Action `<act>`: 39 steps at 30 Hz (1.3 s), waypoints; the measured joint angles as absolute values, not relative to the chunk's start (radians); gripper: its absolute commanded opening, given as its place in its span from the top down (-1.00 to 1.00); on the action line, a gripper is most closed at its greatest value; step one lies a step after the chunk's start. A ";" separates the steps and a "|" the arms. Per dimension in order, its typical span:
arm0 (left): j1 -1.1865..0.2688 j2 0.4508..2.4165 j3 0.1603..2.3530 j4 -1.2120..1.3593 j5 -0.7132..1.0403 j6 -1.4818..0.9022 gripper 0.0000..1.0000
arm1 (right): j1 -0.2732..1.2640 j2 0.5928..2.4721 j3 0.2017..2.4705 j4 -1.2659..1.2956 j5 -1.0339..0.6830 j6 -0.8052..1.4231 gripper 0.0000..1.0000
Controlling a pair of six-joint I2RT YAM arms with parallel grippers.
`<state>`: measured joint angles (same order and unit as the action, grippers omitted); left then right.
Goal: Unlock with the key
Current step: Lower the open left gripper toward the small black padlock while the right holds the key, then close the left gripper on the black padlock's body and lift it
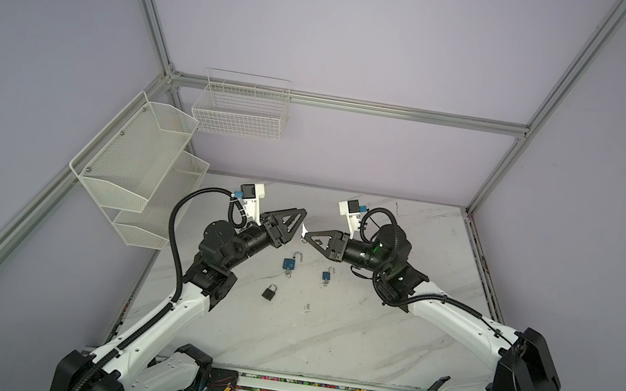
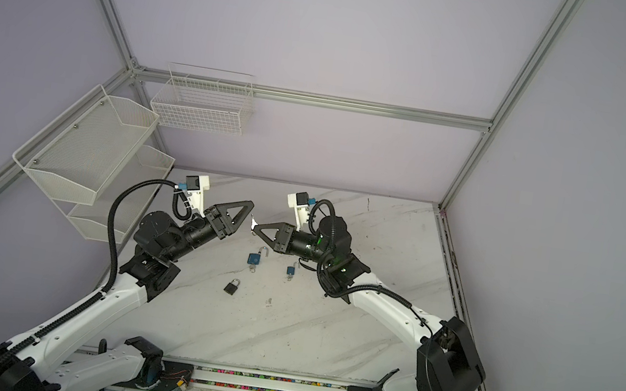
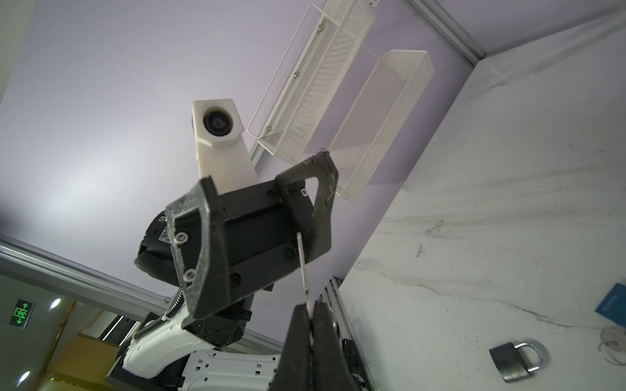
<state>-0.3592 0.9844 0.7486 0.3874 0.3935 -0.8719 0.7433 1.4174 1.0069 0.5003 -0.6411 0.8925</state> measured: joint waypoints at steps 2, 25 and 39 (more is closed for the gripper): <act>-0.358 0.948 0.762 0.264 0.352 -0.823 -0.22 | 0.738 1.389 0.998 0.422 -0.616 0.847 1.00; -0.398 1.284 0.829 -0.563 0.034 -0.544 -0.42 | 0.754 1.369 0.809 0.040 -0.413 0.548 1.00; -0.469 1.512 0.829 -0.562 -0.018 -0.514 -0.31 | 0.757 1.380 0.794 0.032 -0.388 0.522 1.00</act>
